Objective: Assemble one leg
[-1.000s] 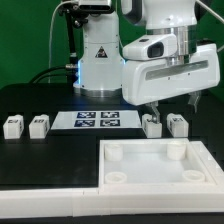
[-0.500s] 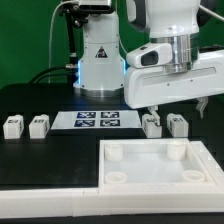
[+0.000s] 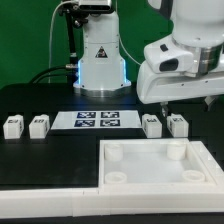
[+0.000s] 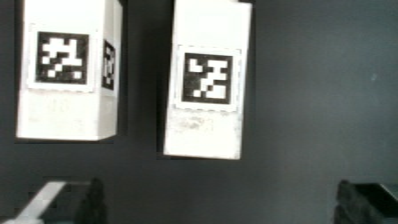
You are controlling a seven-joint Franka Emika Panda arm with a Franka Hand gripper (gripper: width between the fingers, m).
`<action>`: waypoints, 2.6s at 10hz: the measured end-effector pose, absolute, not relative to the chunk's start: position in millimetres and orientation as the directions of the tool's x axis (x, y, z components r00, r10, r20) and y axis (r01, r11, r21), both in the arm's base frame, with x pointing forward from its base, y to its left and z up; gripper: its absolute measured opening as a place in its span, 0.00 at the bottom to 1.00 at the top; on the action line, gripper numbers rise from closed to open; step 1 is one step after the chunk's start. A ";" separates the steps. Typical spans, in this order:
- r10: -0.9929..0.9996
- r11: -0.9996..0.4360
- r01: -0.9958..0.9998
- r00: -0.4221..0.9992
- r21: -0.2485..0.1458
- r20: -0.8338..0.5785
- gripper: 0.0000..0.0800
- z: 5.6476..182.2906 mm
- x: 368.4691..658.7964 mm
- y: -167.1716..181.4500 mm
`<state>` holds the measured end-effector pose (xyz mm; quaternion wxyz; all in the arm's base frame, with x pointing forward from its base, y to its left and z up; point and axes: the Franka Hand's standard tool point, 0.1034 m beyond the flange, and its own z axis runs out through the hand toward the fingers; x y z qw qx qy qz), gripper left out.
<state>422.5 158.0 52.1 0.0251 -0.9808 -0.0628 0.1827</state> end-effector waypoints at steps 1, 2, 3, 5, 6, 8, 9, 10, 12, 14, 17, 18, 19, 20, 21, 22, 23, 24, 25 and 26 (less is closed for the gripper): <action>0.129 -0.992 0.110 0.876 -0.069 -0.464 0.81 48.4 417.1 155.1; 0.127 -0.992 0.107 0.829 -0.068 -0.545 0.81 45.0 416.1 154.0; 0.128 -0.992 0.108 0.763 -0.071 -0.633 0.81 43.3 414.5 152.4; 0.126 -0.992 0.105 0.675 -0.075 -0.727 0.81 39.3 417.6 152.5; 0.126 -0.992 0.105 0.650 -0.076 -0.749 0.81 38.4 416.1 152.6; 0.122 -0.992 0.103 0.651 -0.071 -0.749 0.81 37.1 415.3 153.8; 0.114 -0.993 0.103 0.646 -0.061 -0.755 0.81 35.3 410.8 157.0; 0.110 -0.993 0.104 0.639 -0.055 -0.762 0.81 32.0 406.4 159.0; 0.110 -0.993 0.107 0.630 -0.054 -0.768 0.81 23.1 400.8 161.4; 0.110 -0.993 0.107 0.630 -0.054 -0.769 0.81 15.7 397.9 162.9; 0.117 -0.992 0.116 0.625 -0.057 -0.772 0.81 9.6 395.4 163.2; 0.117 -0.992 0.116 0.625 -0.057 -0.772 0.65 9.5 395.3 163.2; 0.117 -0.992 0.116 0.625 -0.056 -0.772 0.65 9.5 395.3 163.2; 0.117 -0.992 0.116 0.625 -0.056 -0.772 0.48 9.5 395.3 163.1; 0.117 -0.992 0.116 0.625 -0.056 -0.772 0.36 9.5 395.3 163.1; 0.117 -0.992 0.116 0.625 -0.056 -0.772 0.36 9.5 395.3 163.1; 0.117 -0.992 0.116 0.625 -0.056 -0.772 0.36 9.5 395.3 163.1; 0.117 -0.992 0.116 0.625 -0.056 -0.772 0.36 9.5 395.3 163.1; 0.117 -0.992 0.116 0.625 -0.056 -0.772 0.36 9.5 395.3 163.1; 0.117 -0.992 0.116 0.625 -0.056 -0.772 0.36 9.5 395.3 163.1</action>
Offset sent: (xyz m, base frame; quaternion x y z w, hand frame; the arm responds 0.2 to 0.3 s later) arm 0.0062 -0.0062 -0.0064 0.0077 -0.2383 -0.0098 0.9711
